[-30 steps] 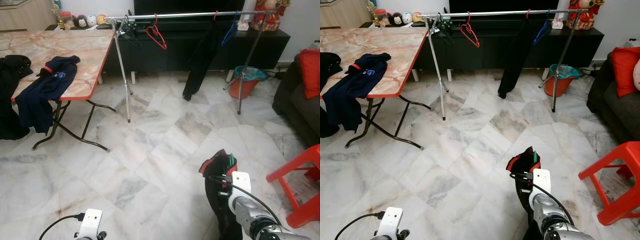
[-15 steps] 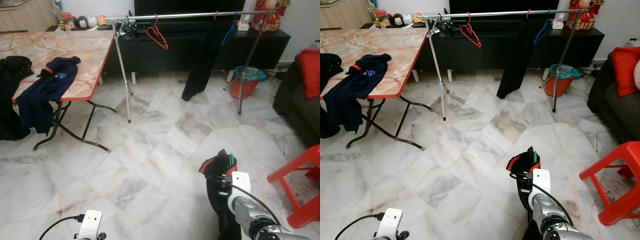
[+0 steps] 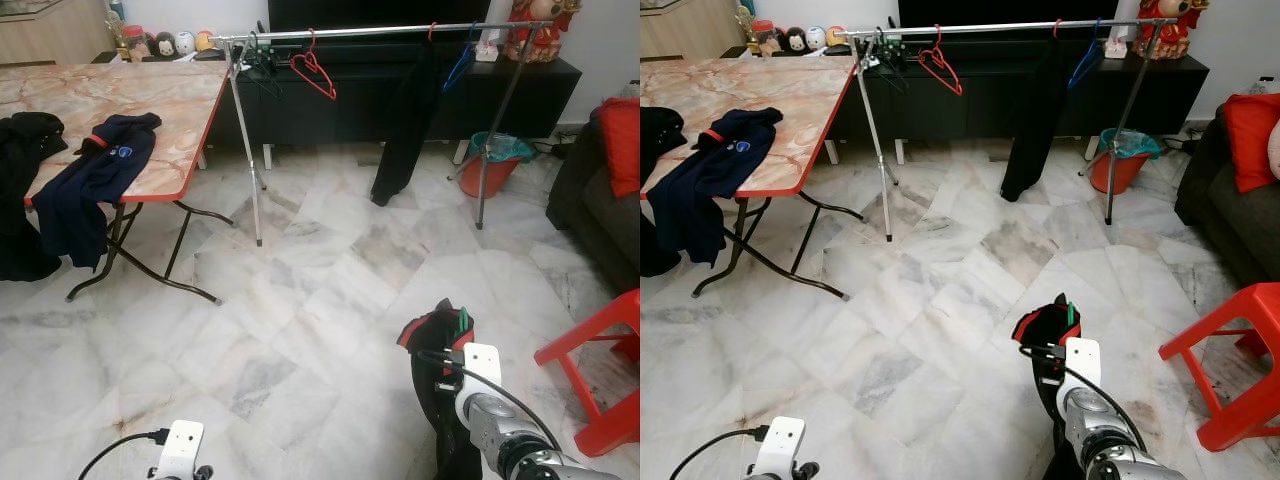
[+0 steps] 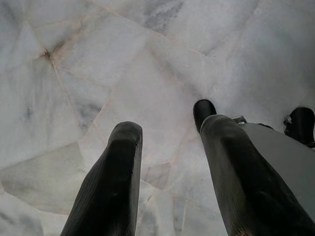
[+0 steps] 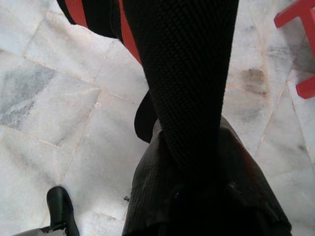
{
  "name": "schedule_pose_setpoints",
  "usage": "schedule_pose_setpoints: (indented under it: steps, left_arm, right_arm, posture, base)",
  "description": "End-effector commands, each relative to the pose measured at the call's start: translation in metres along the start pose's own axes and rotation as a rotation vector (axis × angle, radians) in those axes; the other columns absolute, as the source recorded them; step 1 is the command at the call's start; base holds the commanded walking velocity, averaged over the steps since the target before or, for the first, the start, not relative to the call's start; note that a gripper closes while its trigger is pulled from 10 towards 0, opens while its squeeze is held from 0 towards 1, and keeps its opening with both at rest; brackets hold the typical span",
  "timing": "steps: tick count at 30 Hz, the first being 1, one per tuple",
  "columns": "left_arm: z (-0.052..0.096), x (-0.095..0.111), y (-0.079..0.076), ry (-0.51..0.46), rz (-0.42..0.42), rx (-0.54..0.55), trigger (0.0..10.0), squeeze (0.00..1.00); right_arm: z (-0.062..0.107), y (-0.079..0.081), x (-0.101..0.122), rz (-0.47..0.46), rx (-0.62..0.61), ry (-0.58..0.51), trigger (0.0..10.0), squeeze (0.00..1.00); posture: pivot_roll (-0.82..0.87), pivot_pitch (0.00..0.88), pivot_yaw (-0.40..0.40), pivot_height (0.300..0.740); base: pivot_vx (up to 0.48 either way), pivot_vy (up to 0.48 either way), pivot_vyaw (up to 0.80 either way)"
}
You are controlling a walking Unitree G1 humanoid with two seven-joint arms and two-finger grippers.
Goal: Hang hanger
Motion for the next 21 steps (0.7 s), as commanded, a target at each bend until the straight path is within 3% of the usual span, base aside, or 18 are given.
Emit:
schedule_pose_setpoints:
  steps: [1, 10, 17, 21]
  left_arm:
    - [0.001, -0.008, 0.005, 0.06, -0.051, 0.009, 10.0, 0.0]
    - [0.001, -0.012, 0.006, 0.132, -0.104, 0.004, 10.0, 0.0]
    - [0.001, -0.001, 0.003, -0.021, 0.033, 0.016, 10.0, 0.0]
    - [0.001, 0.001, 0.003, -0.048, 0.034, 0.015, 10.0, 0.0]
  right_arm:
    - [0.0, 0.0, 0.008, -0.012, -0.006, -0.03, 10.0, 0.0]
    - [0.0, 0.0, 0.009, -0.015, -0.005, -0.033, 10.0, 0.0]
    - [0.0, -0.002, 0.011, -0.017, -0.012, -0.049, 10.0, 0.0]
    - [0.0, -0.003, 0.013, -0.008, -0.024, -0.07, 10.0, 0.0]
  posture:
    - [0.08, 0.0, 0.025, 0.74]
    - [0.08, 0.0, 0.024, 0.74]
    - [0.08, 0.0, 0.022, 0.74]
    - [0.08, 0.0, 0.022, 0.74]
  base:
    - [0.0, 0.0, 0.0]
    - [0.0, 0.0, 0.0]
    - [0.0, 0.0, 0.0]
    - [0.0, 0.0, 0.0]
Point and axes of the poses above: a point about 5 cm out from each wrist's last joint towards the gripper, its own z axis pointing back from the gripper into the wrist, its own x axis along the axis of the wrist's last joint, y = z × x, the point moved 1 cm from there along -z, pointing out of the wrist towards the gripper, and after that the axes turned 13 degrees about z, right-handed, at the moved point
